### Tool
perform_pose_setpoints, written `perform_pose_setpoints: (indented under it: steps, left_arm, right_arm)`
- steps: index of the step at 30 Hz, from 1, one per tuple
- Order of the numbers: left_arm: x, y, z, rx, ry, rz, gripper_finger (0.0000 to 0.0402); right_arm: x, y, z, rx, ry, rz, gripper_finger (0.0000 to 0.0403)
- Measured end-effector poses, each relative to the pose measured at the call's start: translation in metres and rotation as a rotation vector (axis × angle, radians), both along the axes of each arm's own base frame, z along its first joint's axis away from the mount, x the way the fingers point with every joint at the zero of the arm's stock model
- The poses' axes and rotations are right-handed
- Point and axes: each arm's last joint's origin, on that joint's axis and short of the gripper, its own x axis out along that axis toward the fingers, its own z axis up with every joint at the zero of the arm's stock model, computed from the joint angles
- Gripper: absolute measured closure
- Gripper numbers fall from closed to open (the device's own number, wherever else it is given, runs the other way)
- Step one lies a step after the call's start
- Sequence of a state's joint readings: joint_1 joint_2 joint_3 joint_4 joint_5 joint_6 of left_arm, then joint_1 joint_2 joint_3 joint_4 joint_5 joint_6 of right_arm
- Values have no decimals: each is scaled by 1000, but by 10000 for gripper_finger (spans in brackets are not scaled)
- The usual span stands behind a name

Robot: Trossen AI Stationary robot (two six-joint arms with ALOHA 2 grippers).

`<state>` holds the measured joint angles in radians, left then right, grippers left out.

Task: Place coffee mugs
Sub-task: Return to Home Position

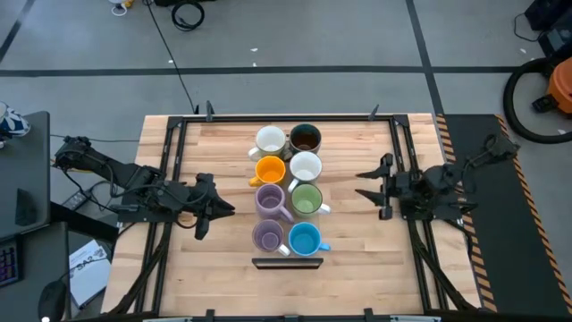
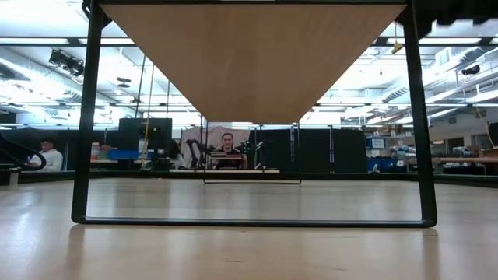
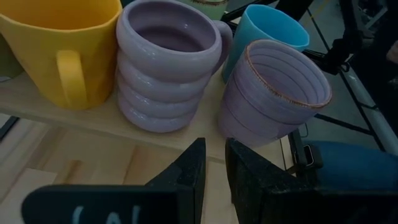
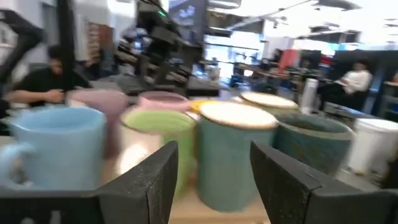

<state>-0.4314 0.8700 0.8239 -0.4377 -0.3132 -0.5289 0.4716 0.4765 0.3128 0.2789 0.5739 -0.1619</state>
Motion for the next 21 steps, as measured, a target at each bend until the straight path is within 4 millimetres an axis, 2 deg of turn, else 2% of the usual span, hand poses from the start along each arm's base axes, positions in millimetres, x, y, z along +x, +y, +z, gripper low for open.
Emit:
perform_pose_setpoints:
  steps: [7, 13, 21]
  left_arm:
    - [0, 0, 0, 40, -3, -19, 333]
    - [0, 0, 0, 63, -5, -30, 333]
    - [0, 0, 0, 63, -5, -30, 333]
  right_arm:
    - [-8, -15, -22, 60, -29, -38, 197]
    - [-19, -20, -37, 74, -66, -42, 197]
    - [-29, -24, -54, 84, -18, -42, 197]
